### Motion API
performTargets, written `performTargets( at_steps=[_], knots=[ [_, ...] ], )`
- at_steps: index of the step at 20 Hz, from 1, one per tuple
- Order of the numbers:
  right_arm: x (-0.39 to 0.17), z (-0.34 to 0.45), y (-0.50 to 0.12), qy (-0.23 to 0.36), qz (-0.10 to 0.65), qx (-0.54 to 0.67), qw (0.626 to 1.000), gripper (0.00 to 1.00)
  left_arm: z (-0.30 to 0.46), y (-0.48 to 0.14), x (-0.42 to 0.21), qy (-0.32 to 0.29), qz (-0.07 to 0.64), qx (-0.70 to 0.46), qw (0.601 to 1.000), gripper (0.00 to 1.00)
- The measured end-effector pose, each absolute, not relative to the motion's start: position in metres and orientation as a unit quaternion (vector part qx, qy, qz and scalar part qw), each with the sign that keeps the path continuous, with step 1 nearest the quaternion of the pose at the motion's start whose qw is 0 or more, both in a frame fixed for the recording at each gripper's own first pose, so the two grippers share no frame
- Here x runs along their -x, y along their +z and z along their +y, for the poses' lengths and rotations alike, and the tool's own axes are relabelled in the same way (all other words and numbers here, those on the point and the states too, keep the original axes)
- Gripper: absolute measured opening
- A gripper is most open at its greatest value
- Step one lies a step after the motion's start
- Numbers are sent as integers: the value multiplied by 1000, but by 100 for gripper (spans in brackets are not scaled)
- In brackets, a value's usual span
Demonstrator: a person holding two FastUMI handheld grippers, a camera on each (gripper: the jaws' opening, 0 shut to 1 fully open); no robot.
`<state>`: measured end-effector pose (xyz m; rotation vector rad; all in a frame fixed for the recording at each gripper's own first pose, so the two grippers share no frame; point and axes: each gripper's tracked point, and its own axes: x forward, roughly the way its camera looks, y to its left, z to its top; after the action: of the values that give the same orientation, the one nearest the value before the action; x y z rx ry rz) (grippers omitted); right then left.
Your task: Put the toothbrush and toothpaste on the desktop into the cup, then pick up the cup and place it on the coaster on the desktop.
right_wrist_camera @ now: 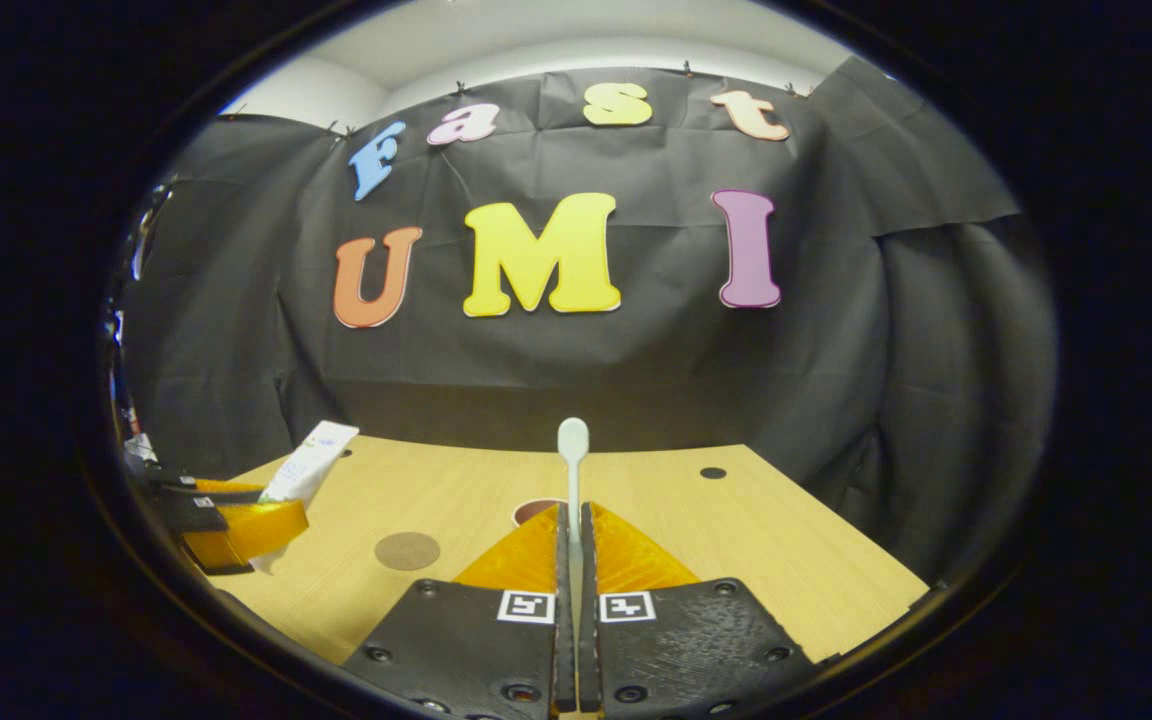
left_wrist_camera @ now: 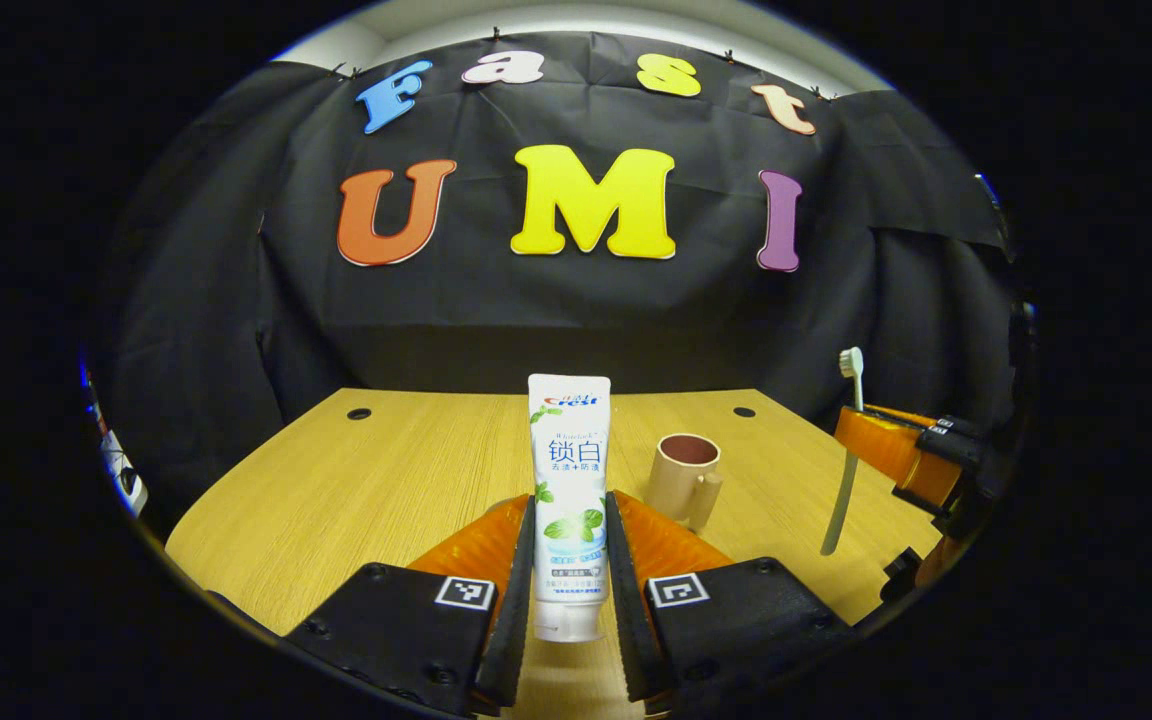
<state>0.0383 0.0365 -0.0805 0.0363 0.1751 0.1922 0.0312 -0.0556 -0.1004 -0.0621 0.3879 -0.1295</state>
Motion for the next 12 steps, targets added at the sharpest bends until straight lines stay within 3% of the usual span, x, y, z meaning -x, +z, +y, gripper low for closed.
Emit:
performTargets(
  at_steps=[12],
  knots=[
    [-119,68,-56,106,66,-45,991,2,-29,-52,-45,-48,111,32,992,41]
  ],
)
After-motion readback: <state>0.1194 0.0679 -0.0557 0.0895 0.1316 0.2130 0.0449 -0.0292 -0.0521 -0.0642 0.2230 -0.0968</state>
